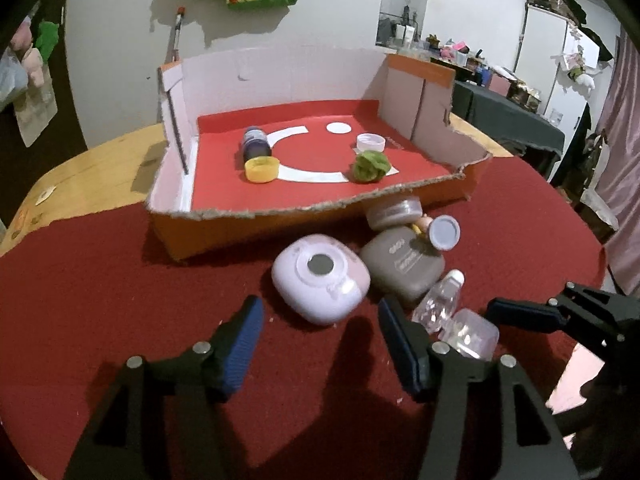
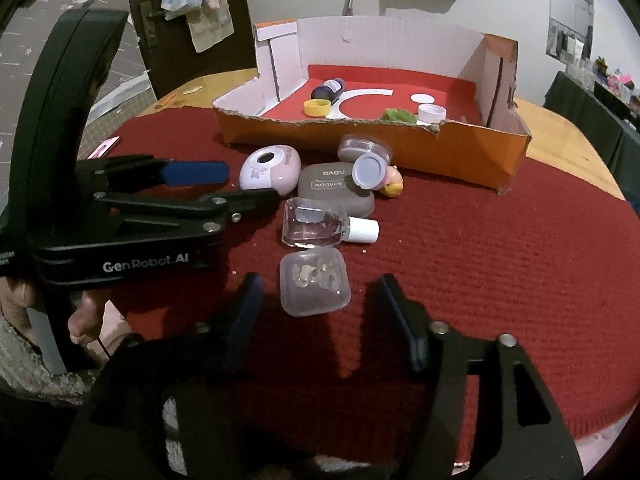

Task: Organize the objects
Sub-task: 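Grasp the clear square container with the right tool while the left tool grasps the lilac compact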

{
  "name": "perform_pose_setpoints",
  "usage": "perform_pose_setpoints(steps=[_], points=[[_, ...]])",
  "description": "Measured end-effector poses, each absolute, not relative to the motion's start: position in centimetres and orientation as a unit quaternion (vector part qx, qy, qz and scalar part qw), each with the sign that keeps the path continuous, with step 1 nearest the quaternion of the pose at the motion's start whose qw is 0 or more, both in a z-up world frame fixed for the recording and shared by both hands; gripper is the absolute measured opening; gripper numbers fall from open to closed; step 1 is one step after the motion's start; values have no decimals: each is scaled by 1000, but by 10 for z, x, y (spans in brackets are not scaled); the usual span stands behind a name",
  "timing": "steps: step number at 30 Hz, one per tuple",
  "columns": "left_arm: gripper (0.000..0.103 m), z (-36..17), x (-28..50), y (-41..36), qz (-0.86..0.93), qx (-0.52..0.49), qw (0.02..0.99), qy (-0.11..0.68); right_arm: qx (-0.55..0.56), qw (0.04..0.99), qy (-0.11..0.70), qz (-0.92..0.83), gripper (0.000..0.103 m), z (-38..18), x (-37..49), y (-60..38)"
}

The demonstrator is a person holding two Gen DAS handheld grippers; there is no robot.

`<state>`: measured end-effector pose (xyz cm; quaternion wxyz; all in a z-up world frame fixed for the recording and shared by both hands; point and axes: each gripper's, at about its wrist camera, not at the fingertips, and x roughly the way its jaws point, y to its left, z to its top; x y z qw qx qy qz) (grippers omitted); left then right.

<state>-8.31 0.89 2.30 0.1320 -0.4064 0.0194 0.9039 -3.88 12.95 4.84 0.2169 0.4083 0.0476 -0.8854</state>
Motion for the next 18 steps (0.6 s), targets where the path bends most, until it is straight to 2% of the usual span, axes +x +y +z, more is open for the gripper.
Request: perform_pose_setpoints(steps=[3,5,7,18], points=[[63,19,-96,10,898,-418,138,10,405,215,51,-887,58,46,-42,128],[62,16,-103,10,897,-420,135,9,404,211,55,-888,41,46,-43,127],[58,16,-105,11,898,-420,134,9,403,206,60,-890,33,47,-44,128],[53,20,-95,5,897,-417,147,-6,393,212,53,-893,33,58,-42,129]])
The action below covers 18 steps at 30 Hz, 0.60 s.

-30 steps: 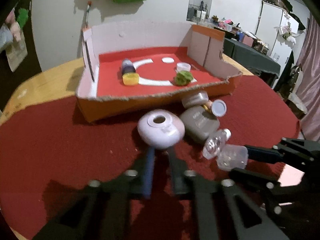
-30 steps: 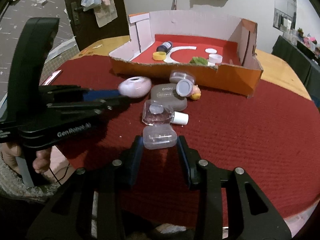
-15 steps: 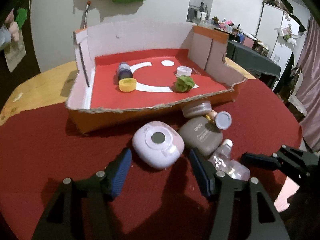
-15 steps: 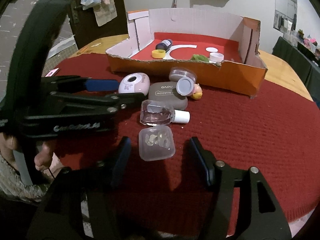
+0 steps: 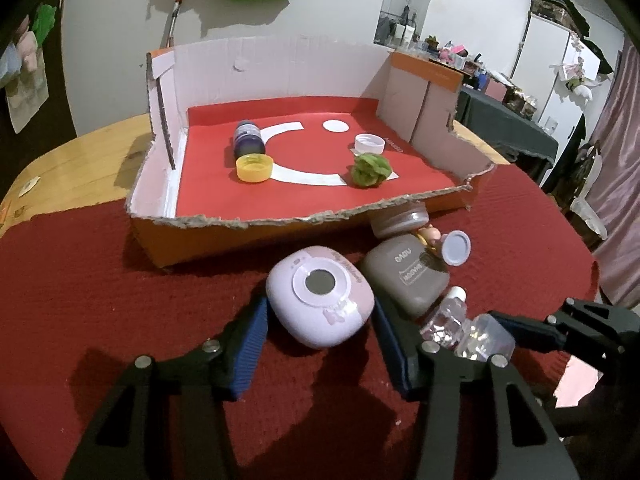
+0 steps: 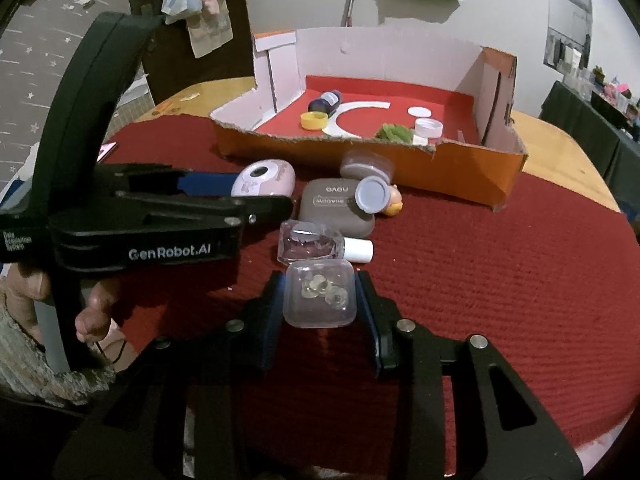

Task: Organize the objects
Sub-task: 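Grasp the clear square container with the right tool while the left tool grasps the lilac compact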

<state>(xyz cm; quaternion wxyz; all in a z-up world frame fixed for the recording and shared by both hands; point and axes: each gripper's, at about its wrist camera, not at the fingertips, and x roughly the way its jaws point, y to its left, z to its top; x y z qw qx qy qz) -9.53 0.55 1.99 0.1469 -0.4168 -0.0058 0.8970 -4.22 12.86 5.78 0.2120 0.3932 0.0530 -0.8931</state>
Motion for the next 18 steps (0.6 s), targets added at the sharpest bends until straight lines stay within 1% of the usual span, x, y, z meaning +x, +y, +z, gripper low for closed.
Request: perform_pose_setpoints(steps=[7,11,12,13,14,16,18], points=[[45,18,-91,3,896,-418,146,-6,390,212,53,-895,33,64,-41,130],[45,17,-96,4,893,-425,147,-10,400,212,50,-890,33,58,-43,130],[46,18,-98,3,892,-426,149,-15,402,211,50,-890,33,56,-43,130],[51,18,-99,3,891,-428,148,-19,403,209,53,-890,33,54,-44,130],[53,18,-102,2,890,-430,149,-25,402,207,55,-890,34,54,-44,130],[66,19,-106,2,890,-430,148,-34,401,202,59,-892,34,52,-45,130],[70,18,-111,4,894,-427,131,-31,402,202,60,-891,34,50,-46,130]])
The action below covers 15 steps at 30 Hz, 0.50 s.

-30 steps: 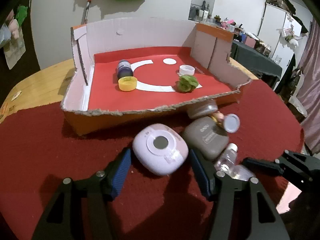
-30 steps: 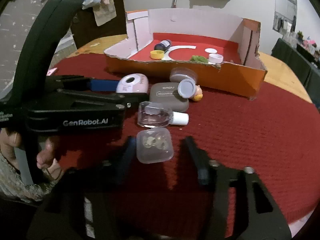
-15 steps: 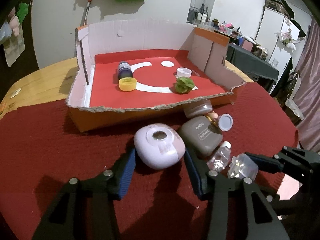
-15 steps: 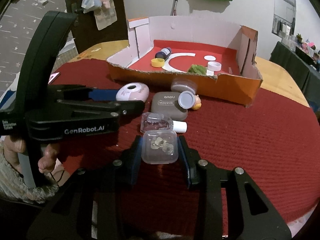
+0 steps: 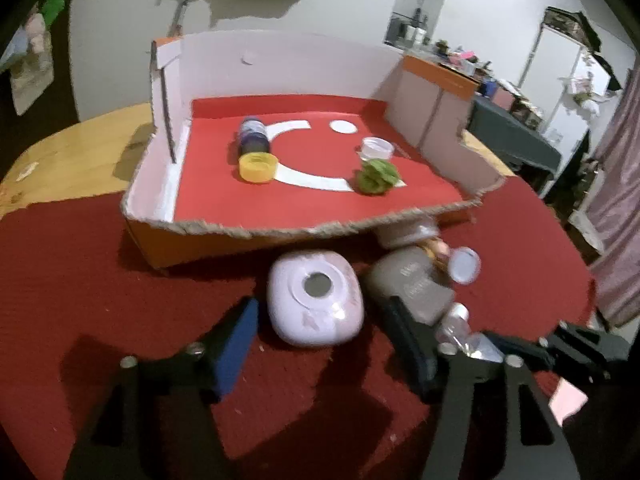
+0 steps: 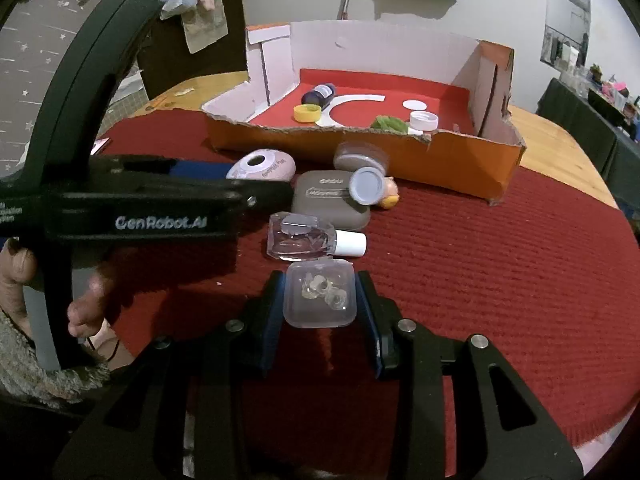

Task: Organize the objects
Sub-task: 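Grasp the clear square container with the right tool while the left tool grasps the lilac compact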

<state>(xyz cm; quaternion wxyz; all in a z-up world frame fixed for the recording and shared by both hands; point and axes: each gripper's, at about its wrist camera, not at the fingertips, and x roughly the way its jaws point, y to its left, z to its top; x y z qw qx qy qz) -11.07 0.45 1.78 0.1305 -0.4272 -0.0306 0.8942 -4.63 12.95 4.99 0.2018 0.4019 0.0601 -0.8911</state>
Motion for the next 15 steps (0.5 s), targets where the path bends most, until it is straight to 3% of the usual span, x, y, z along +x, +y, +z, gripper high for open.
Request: perform_pose_setpoints(steps=[3,6,15], points=[[69,15,-116,6,897,-425,114,-30,398,202,64,-893,34,48,-47,129],[50,15,-116,8,901,-422,99,-15,394,200,72,-894,33,47,-47,128],[49,19,-101,-4,896,-426,120,-41,389,204,67,-896,33,54,-44,127]])
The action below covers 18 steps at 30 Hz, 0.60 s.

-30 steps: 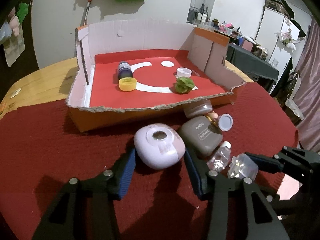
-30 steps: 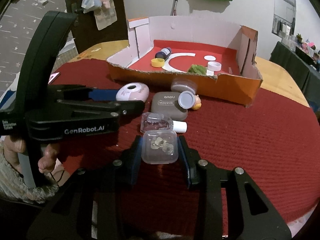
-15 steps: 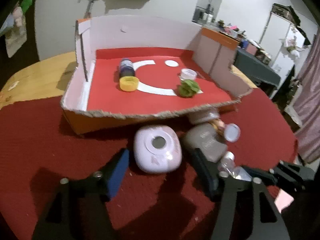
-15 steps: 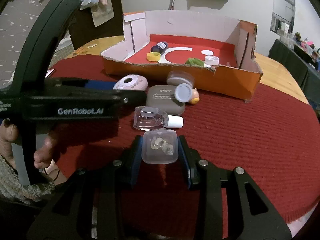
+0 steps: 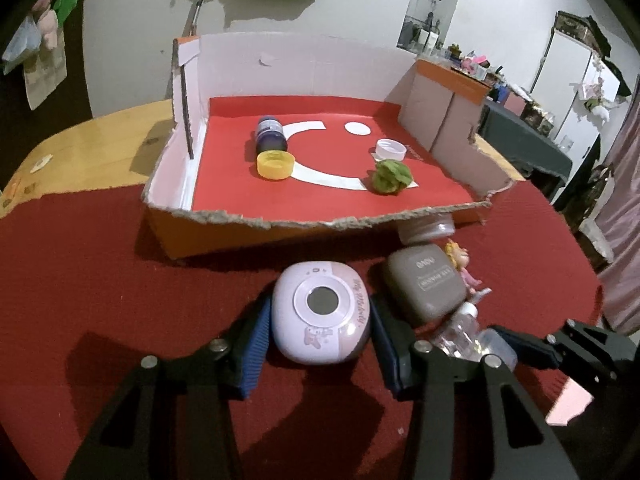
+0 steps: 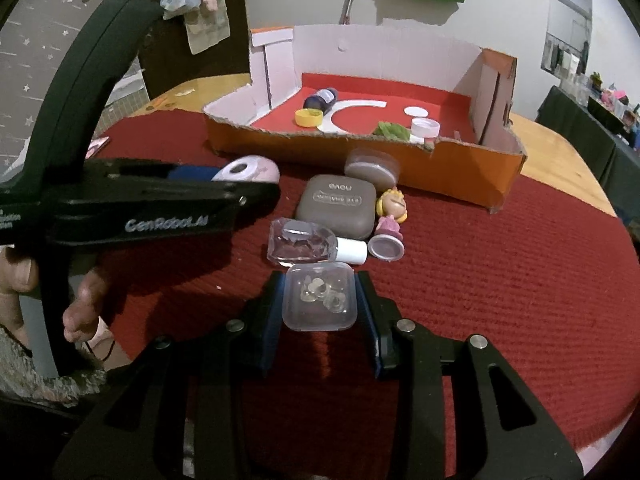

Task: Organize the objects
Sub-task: 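Grasp the clear square container with the right tool while the left tool grasps the lilac compact, then carry the clear container and lilac compact into the box with both tools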

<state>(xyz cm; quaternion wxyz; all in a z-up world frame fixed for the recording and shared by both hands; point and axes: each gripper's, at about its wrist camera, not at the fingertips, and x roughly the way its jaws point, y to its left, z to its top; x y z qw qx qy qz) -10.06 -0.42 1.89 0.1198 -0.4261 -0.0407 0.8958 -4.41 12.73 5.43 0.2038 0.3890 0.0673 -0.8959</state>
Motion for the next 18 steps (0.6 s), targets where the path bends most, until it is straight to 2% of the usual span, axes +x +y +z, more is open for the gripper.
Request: perform_pose_setpoints(steps=[18], points=[[49,45,-63,-3,907,-394,144,-24,373,222,39,-900,33,87,-50,133]])
